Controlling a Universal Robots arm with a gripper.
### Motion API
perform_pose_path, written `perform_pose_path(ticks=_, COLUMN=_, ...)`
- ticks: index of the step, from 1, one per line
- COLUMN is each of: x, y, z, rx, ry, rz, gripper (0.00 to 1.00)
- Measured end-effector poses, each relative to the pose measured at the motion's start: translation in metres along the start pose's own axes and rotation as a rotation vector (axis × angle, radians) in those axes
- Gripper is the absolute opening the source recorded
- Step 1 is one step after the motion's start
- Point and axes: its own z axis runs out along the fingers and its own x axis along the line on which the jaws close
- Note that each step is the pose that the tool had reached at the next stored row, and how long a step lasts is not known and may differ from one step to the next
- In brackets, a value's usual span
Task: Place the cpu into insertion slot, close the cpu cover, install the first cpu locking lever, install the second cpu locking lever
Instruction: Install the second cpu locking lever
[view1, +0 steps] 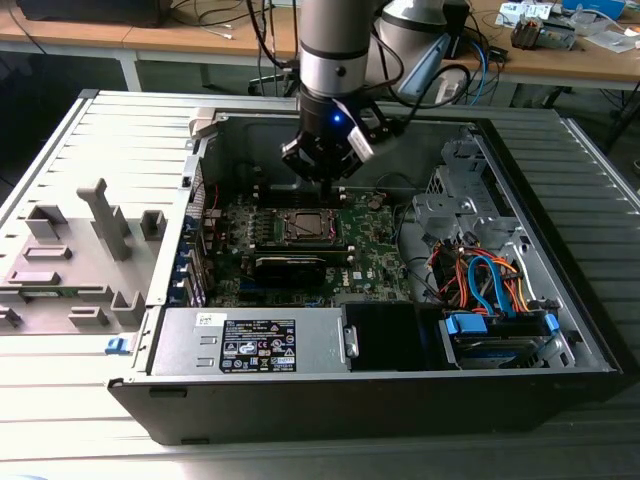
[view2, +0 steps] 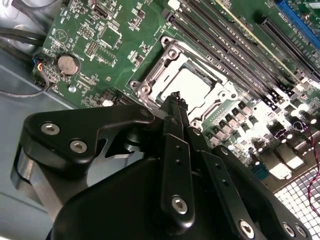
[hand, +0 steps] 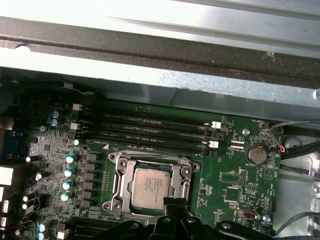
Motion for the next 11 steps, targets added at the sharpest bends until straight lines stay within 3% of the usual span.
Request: perform_pose_path(ticks=11, x=-0.0006, y=-0.0107, z=0.0003, rx=0.0012, ry=0.0001, rz=0.005, gripper=0.11)
